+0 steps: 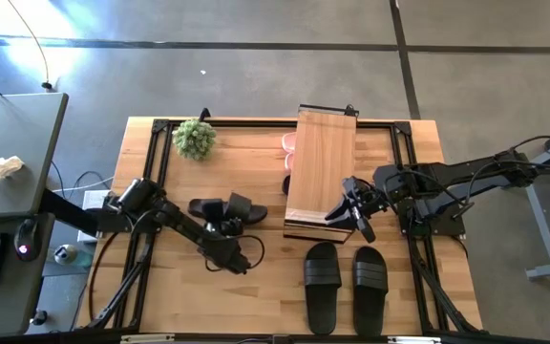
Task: Pick and place slides into the shelf
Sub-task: Put the black slipper under the shelf
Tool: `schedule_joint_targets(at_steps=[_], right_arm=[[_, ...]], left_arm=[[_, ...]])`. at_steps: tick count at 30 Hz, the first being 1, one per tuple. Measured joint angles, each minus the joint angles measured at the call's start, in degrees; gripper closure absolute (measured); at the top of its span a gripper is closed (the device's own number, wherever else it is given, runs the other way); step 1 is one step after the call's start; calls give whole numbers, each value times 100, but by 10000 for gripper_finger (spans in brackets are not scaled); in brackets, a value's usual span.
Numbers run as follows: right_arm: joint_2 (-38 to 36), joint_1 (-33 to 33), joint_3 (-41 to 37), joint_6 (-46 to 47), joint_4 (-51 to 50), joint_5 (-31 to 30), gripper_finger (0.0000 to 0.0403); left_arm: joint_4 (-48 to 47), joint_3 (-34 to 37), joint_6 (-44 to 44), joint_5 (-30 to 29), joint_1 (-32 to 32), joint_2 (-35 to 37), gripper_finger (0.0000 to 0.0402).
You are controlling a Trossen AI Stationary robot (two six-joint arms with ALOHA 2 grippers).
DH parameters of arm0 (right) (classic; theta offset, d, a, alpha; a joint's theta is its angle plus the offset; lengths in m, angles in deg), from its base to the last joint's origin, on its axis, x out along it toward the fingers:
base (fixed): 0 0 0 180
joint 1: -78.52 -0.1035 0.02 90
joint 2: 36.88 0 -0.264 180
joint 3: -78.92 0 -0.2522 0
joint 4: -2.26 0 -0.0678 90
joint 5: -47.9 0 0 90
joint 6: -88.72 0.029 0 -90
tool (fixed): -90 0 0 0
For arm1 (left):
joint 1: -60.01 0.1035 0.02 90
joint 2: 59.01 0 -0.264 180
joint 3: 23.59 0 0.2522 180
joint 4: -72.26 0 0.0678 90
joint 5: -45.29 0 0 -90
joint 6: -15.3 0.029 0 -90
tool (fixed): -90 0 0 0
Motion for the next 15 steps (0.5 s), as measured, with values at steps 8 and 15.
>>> schedule_joint_targets(at_steps=[8, 15], right_arm=[[0, 1, 0, -16, -34, -6, 316], [0, -1, 0, -19, -38, 5, 316]], left_arm=[[903, -196, 778, 474, 10, 79, 269], [1011, -233, 1274, 1673, 41, 167, 255]])
